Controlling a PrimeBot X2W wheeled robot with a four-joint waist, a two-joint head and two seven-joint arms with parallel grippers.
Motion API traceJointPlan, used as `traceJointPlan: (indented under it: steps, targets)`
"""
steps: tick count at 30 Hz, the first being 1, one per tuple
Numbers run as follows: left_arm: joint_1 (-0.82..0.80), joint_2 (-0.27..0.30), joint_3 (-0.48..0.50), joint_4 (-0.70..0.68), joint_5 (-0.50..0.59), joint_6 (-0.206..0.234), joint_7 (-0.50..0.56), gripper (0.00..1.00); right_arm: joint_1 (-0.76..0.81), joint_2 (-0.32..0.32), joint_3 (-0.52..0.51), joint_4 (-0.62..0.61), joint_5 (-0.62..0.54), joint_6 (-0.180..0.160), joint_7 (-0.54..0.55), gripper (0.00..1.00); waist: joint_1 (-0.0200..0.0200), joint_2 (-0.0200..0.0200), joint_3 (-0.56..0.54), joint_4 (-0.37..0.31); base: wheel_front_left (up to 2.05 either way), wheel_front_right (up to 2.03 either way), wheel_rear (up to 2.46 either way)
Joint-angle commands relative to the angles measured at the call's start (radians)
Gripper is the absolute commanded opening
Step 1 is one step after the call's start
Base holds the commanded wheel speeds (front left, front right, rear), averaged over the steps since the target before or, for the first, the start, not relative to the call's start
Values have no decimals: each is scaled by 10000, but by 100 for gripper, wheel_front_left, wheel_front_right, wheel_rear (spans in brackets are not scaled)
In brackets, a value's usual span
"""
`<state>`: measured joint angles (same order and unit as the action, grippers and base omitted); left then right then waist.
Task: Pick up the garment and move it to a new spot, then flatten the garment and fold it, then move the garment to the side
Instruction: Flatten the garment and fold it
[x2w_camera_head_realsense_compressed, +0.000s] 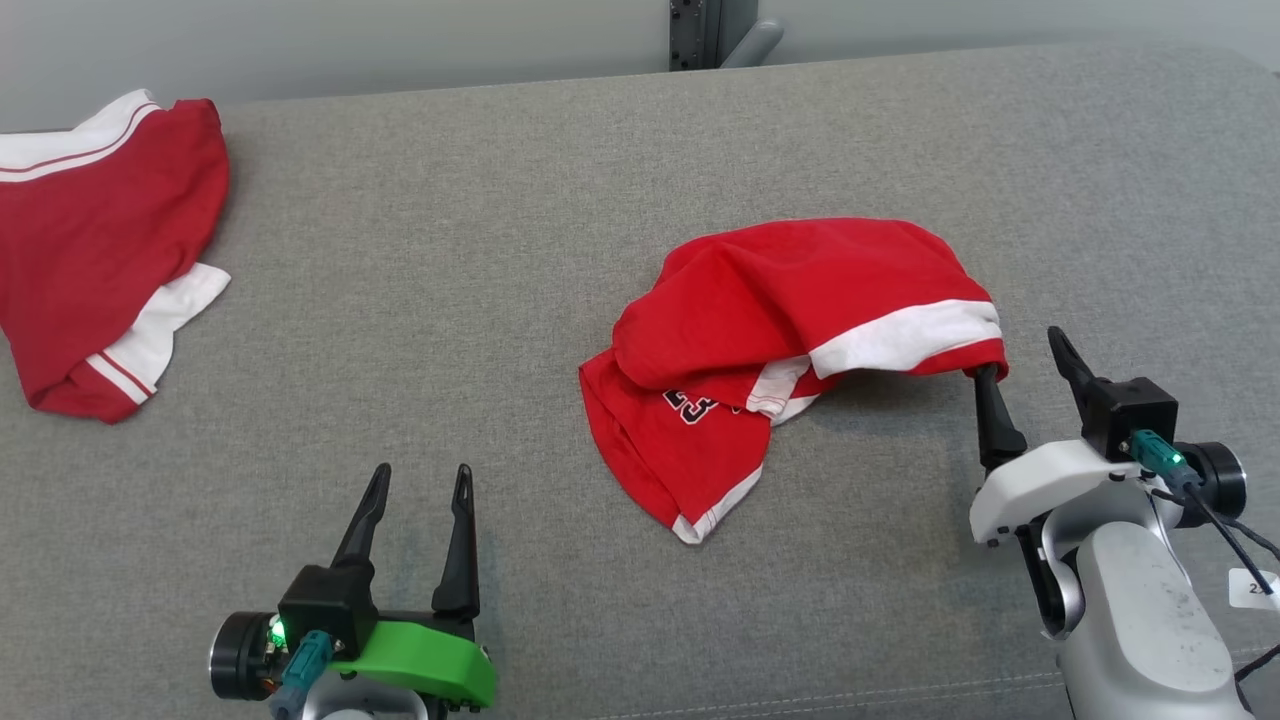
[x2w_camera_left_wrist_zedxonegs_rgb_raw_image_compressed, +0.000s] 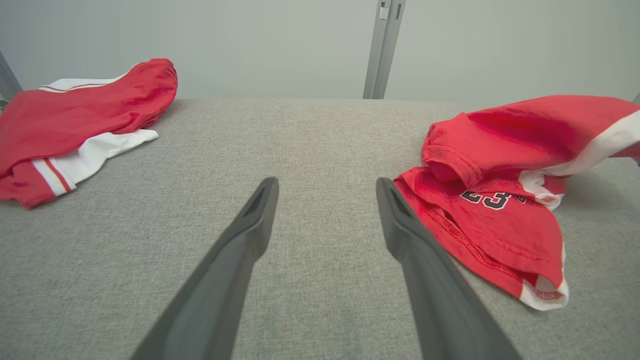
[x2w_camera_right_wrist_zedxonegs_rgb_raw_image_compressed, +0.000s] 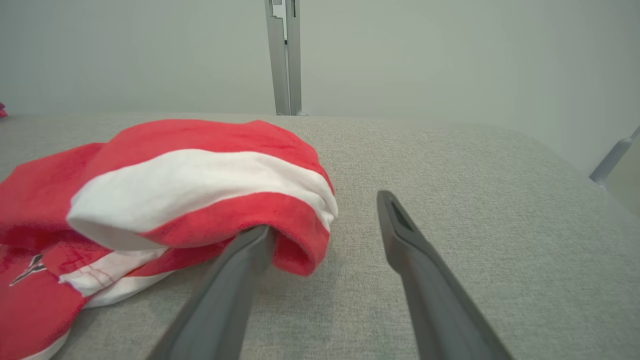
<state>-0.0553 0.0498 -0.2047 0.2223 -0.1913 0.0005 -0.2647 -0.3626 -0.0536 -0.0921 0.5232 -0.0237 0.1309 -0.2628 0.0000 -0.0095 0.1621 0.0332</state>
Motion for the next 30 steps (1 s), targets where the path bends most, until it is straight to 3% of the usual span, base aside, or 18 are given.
traceJointPlan:
  steps: [1,7,14,24,25,28,30]
  targets:
    - [-110,12,21,11,19,17,5,100,-22,-15,-76,-51,-88,-3,-30,100,0,95,-13,10,0,0,0]
    - [-2,12,154,-25,-7,58,5,100,502,24,-112,-876,128,-3,-30,100,0,95,-88,9,0,0,0]
    - [-17,12,181,-76,53,12,5,100,1087,20,2056,-1573,1281,-3,-30,100,0,95,-39,74,0,0,0]
    - [-232,12,33,-70,-55,83,5,100,2,14,3523,681,1189,-3,-30,100,0,95,187,1051,0,0,0]
    - [-226,12,31,-75,-77,99,5,100,-114,14,3554,936,1204,-3,-30,99,0,95,203,1156,0,0,0]
    - [-209,10,23,-77,-117,131,5,100,-426,-9,3620,1506,1124,-3,-30,81,0,95,239,1455,0,0,0]
    - [-190,12,45,-108,-150,172,5,100,-523,-1,3661,1621,1190,-3,-30,83,0,95,259,1605,0,0,0]
